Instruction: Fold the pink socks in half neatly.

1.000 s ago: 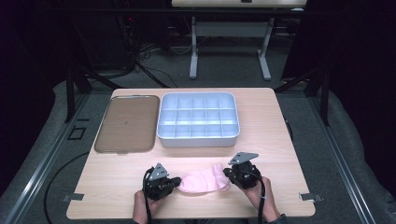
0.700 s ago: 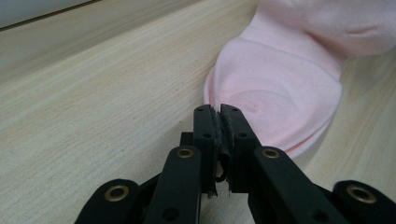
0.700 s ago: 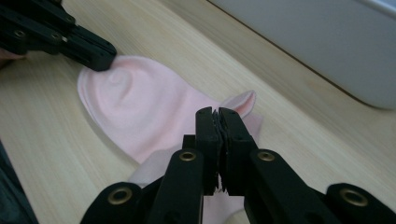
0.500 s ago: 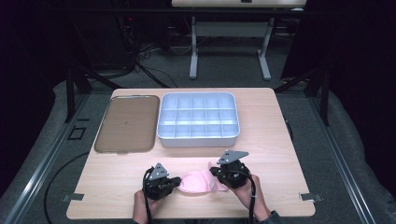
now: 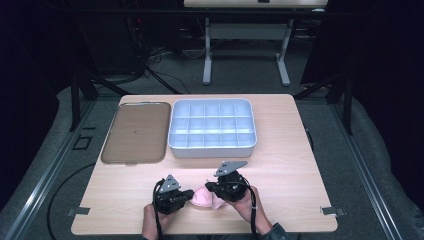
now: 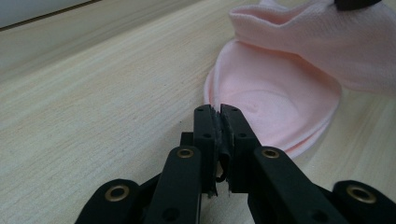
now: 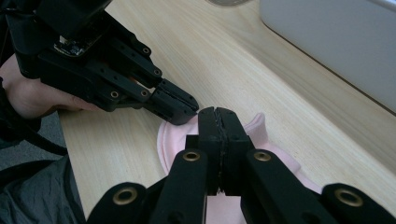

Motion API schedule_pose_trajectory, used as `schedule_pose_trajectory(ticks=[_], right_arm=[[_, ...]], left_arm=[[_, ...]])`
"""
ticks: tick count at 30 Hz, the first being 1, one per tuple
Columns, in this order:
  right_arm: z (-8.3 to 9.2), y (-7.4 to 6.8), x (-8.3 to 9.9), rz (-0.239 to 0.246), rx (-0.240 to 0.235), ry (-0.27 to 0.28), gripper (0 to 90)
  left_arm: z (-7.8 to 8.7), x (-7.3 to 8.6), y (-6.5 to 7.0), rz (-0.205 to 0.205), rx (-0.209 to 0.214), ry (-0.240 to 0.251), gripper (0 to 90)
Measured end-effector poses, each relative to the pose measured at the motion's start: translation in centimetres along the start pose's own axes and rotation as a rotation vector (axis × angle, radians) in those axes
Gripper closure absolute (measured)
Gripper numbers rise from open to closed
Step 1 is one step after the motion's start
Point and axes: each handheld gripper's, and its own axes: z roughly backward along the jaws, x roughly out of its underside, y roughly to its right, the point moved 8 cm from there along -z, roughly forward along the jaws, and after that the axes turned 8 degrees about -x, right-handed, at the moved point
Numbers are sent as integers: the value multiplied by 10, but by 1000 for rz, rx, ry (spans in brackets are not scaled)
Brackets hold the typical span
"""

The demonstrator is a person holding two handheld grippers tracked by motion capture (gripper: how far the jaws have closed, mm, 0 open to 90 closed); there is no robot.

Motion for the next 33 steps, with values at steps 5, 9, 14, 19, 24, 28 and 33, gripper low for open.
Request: schedule_pose_trajectory(ticks=[5, 9, 14, 19, 24, 28, 33], right_arm=[[-6, -6, -4, -8, -41, 18, 900], [-13, -13, -8, -8, -88, 42, 900], [-27, -17, 3, -46, -180, 28, 770], [-5, -2, 3, -49, -121, 87, 646], [-3, 7, 13, 12, -15, -28, 632], [-19, 2, 24, 50, -31, -119, 590], [-36, 2, 33, 83, 19, -189, 643]], left_arm=[[0, 0, 0, 0, 0, -2, 855], [0, 0, -1, 1, 1, 0, 855], [0, 0, -1, 0, 1, -2, 855], [0, 0, -1, 4, 7, -3, 855], [0, 0, -1, 4, 7, -2, 855], [0, 0, -1, 3, 7, -3, 855], [0, 0, -1, 1, 7, -3, 855]])
